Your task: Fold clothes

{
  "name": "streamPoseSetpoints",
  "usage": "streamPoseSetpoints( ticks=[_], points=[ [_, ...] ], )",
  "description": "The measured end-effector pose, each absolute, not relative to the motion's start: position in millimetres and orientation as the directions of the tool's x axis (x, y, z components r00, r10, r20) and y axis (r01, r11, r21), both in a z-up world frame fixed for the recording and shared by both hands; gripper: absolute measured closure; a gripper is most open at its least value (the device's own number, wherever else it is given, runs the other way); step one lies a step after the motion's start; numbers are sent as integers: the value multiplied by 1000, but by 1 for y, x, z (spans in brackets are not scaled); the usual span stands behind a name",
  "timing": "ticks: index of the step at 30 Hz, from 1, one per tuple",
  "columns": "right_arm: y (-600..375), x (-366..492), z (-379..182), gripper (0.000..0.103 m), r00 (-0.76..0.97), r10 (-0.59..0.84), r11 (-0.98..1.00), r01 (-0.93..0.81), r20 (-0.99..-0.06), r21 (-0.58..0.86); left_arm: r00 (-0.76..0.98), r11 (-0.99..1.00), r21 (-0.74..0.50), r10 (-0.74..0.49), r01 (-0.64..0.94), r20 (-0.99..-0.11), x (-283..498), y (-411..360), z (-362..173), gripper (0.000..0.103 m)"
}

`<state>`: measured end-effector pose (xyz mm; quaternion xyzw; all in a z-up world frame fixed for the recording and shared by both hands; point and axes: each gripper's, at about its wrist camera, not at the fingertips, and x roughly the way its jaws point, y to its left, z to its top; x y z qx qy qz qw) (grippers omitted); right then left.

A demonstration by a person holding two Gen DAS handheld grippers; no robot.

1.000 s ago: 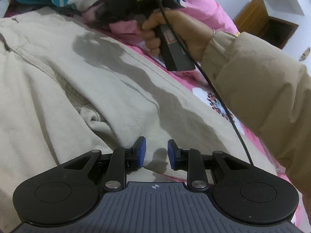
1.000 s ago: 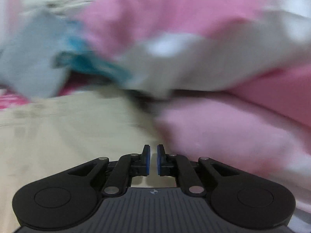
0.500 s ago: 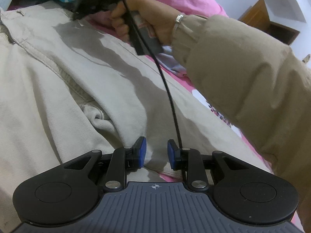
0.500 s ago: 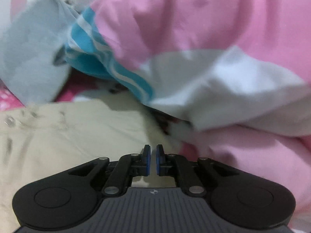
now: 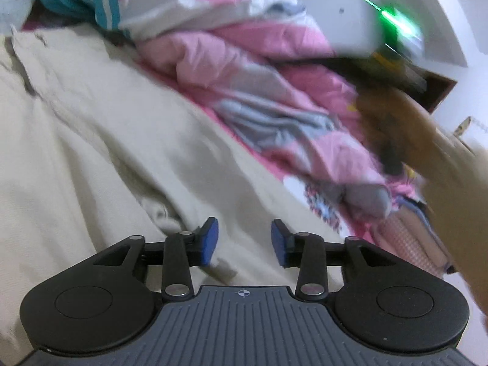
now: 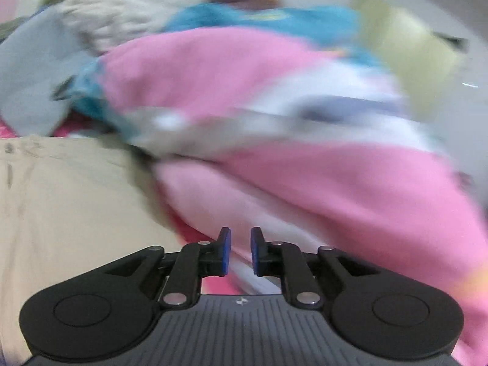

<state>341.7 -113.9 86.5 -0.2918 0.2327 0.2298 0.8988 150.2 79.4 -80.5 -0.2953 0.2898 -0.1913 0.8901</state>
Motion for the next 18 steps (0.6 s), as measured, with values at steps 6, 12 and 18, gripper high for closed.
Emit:
streamPoseSetpoints(
  ticks=[6,12,18],
  points=[
    [-247,207,126,82,803,207,902,-378,-559,-209,742,754,-635,-520,168,-422,158,80,-83,54],
    [-293,70,53,68,724,323,942,-305,-610,137,733,769,-606,-531,205,-425,137,73,-82,51],
    [-302,-4,-9,67,734,399,895,-182,-549,407,760,812,-498,-522,304,-387,77,66,-71,43]
  ],
)
